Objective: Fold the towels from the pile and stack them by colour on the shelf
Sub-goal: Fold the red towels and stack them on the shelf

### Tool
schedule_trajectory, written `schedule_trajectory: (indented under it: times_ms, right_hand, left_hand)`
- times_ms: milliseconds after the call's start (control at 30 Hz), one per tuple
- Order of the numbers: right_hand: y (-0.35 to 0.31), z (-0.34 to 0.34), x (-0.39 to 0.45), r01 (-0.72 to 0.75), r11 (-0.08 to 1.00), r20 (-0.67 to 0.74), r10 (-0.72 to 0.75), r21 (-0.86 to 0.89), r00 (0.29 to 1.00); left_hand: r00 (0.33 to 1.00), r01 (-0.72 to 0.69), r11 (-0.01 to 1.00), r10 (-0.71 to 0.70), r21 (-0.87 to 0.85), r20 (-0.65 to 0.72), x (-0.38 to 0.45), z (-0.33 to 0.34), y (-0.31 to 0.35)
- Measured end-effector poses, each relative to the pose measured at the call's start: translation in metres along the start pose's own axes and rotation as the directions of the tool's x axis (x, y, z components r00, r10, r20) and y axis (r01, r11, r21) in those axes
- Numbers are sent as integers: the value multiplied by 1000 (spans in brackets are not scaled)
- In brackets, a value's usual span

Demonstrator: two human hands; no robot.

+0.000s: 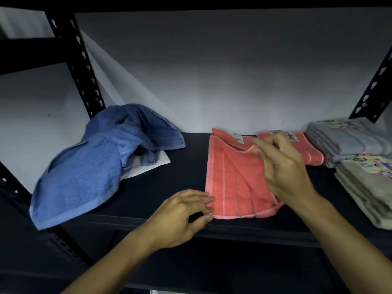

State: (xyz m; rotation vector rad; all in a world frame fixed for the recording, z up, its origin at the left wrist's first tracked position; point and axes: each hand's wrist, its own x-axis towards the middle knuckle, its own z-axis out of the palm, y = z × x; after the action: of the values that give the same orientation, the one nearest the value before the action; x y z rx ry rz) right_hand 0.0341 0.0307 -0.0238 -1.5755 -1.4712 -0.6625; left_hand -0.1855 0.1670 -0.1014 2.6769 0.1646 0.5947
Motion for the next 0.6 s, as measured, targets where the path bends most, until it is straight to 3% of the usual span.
schedule_trajectory:
  times_ms: [133, 233, 433, 600]
  right_hand:
    - [-18, 1, -27, 141, 989, 368, -118, -36, 922]
    - [-24, 13, -57, 186, 978, 522, -113, -91, 845]
    - [-36, 21, -72, 37, 992, 448, 23, -123, 894]
    - [-45, 24, -70, -27, 996, 337, 56, -90, 940]
  left_hand:
    - [999, 7, 1000, -6, -17, 53, 2, -6, -1]
    - [996, 15, 1000, -13, -12, 87, 5, -15, -3]
    - [988, 69, 998, -69, 11, 137, 22, -26, -21]
    - [937, 119, 985, -154, 127, 313, 45, -30, -35]
